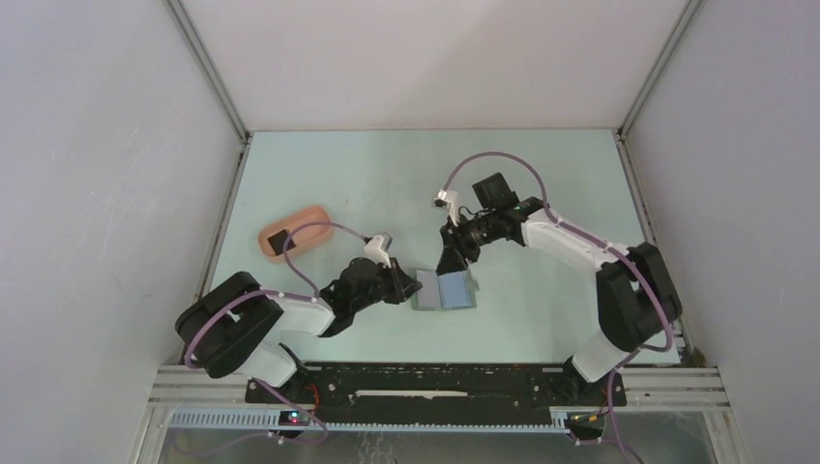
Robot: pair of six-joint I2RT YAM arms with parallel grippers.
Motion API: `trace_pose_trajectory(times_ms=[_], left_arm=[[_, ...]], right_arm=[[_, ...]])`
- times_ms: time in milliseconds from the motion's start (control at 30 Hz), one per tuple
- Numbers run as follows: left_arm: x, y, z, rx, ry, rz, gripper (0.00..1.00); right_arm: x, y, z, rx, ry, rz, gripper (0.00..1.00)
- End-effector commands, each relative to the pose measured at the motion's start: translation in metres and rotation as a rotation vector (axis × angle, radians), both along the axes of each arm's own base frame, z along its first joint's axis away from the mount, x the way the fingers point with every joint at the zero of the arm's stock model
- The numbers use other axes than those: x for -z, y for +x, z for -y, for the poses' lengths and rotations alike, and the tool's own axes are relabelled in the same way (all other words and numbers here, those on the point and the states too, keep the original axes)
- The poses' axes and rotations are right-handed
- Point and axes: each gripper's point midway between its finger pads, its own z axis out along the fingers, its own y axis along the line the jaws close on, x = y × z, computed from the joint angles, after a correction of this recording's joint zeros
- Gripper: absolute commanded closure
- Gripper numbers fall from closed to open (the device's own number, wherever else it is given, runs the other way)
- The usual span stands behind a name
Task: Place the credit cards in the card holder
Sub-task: Move the storage box to the center of the board.
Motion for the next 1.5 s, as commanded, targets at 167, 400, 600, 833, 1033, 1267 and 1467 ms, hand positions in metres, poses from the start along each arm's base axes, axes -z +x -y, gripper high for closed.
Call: trace_pose_trajectory(times_ms=[167, 400, 600, 833, 1033, 1267, 1467], left_arm=[[0.0, -0.004, -0.004, 0.005, -0.057, -0.016, 0.94], [-0.02, -0.004, -0.01, 0.009, -0.068, 0.026, 0.93], [-0.031, -0.001, -0.035, -0.041, 0.059, 0.083, 0.91], [-0.06, 0.021, -0.085, -0.19, 0.271, 0.187, 0.84], [-0.088, 0.051, -0.141, -0.36, 0.389, 0.211, 0.74], [-0.107, 0.08, -0.195, -0.585, 0.483, 0.209, 0.49], [-0.104, 0.123, -0.231, -0.686, 0.518, 0.119, 0.35]], right_arm=[[0.046, 0.031, -0.042, 0.278, -0.1, -0.243, 0.77], [0.078, 0.032, -0.051, 0.304, -0.195, -0.328, 0.89], [0.09, 0.035, -0.056, 0.305, -0.234, -0.346, 0.9], [0.088, 0.033, -0.057, 0.287, -0.243, -0.339, 0.89], [0.087, 0.031, -0.056, 0.273, -0.246, -0.33, 0.89], [0.084, 0.031, -0.054, 0.259, -0.249, -0.317, 0.89], [0.082, 0.029, -0.055, 0.247, -0.244, -0.316, 0.88]])
